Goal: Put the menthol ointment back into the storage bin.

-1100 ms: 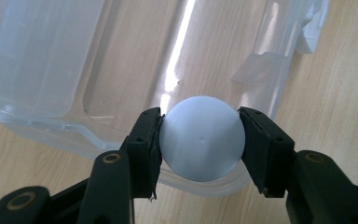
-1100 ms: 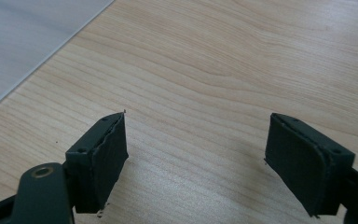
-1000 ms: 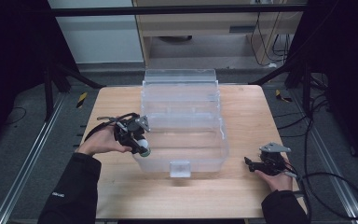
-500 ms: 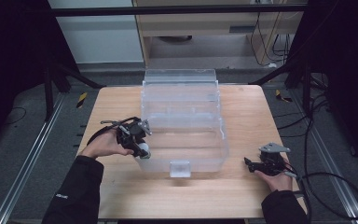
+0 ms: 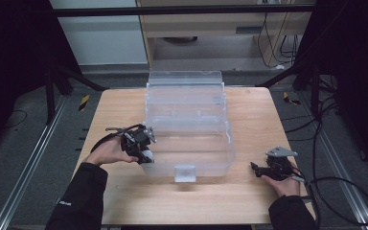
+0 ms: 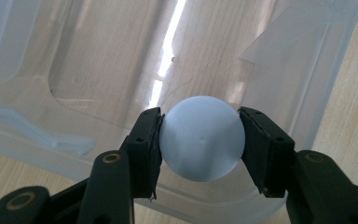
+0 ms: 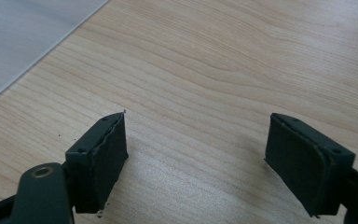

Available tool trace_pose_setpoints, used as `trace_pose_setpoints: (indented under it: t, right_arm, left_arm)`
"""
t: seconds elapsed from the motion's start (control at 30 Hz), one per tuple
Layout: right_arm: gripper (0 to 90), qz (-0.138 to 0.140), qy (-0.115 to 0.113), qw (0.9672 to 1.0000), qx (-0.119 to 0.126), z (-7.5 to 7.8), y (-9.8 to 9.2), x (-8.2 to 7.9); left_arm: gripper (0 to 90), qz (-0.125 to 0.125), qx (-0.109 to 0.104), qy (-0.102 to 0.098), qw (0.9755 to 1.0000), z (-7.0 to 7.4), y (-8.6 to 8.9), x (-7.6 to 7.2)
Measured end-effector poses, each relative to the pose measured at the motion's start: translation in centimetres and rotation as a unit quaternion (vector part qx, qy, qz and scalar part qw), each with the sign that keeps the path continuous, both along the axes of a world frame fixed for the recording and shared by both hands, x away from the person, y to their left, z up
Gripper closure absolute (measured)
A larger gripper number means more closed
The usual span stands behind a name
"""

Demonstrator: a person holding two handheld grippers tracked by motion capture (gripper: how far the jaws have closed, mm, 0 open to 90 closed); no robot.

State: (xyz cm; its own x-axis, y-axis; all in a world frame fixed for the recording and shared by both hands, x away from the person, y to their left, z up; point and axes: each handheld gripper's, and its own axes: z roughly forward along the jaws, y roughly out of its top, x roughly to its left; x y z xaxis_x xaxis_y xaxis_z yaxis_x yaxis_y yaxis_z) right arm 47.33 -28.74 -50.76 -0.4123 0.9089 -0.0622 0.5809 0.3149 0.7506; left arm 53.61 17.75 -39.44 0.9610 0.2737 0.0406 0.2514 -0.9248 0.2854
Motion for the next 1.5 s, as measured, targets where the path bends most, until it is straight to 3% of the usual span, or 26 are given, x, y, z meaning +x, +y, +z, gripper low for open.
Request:
trace_pose_setpoints:
  t: [0.7,0.87,0.9,1.0,1.07,1.1,1.13,1.2,1.27,1.3,1.33,1.37,1.43,1.47,1.5]
  right_arm:
    - [20.0,0.002,0.004,1.0000,-0.001,0.0,0.0,0.0]
    - [20.0,0.001,0.002,1.0000,0.000,0.0,0.0,0.0]
    - [20.0,-0.001,0.004,1.0000,0.003,0.1,0.0,-0.1]
    - [19.9,-0.003,-0.001,1.0000,0.006,0.1,-0.1,-0.1]
    - [19.9,-0.005,-0.004,1.0000,0.006,0.2,-0.2,-0.1]
    - [20.1,-0.005,-0.004,1.0000,0.006,0.2,-0.2,-0.1]
    - [20.1,-0.005,-0.004,1.0000,0.006,0.2,-0.2,-0.1]
    - [20.1,-0.005,-0.003,1.0000,0.004,0.2,-0.2,-0.1]
    - [20.1,-0.004,-0.005,1.0000,0.004,0.2,-0.2,-0.1]
    - [20.0,-0.006,-0.006,1.0000,0.005,0.3,-0.2,-0.1]
    - [19.9,-0.008,-0.006,0.9999,0.006,0.3,-0.3,-0.1]
    - [19.9,-0.008,-0.006,0.9999,0.006,0.3,-0.3,-0.1]
    - [19.9,-0.011,-0.006,0.9998,0.012,0.4,-0.4,-0.2]
    - [19.8,-0.010,-0.008,0.9999,0.010,0.4,-0.4,-0.2]
    - [19.8,-0.011,-0.009,0.9999,0.009,0.4,-0.5,-0.2]
  left_arm:
    - [49.9,0.010,-0.010,-0.003,0.9999,-0.4,0.4,-0.2]
    - [49.3,0.017,-0.045,-0.020,0.9986,0.7,0.8,-0.6]
    - [48.6,0.023,-0.064,-0.033,0.9971,1.4,1.3,-0.9]
    - [48.1,0.031,-0.079,-0.044,0.9954,2.0,1.7,-1.1]
    - [47.3,0.040,-0.100,-0.057,0.9926,2.6,2.2,-1.5]
    - [46.1,0.054,-0.125,-0.069,0.9883,3.1,2.7,-1.9]
    - [45.7,0.054,-0.125,-0.069,0.9883,3.1,2.7,-1.9]
    - [44.8,0.071,-0.139,-0.084,0.9842,3.5,3.3,-2.3]
    - [43.3,0.096,-0.164,-0.098,0.9769,3.9,4.0,-2.7]
    - [42.6,0.104,-0.168,-0.104,0.9746,4.0,4.3,-2.8]
    - [42.4,0.132,-0.199,-0.118,0.9639,4.1,5.0,-3.3]
    - [42.1,0.132,-0.199,-0.118,0.9639,4.1,5.0,-3.3]
    - [42.1,0.164,-0.221,-0.138,0.9515,4.2,5.9,-4.0]
    - [41.5,0.172,-0.228,-0.145,0.9471,4.2,6.2,-4.3]
    - [38.6,0.187,-0.239,-0.160,0.9393,4.1,6.6,-4.7]
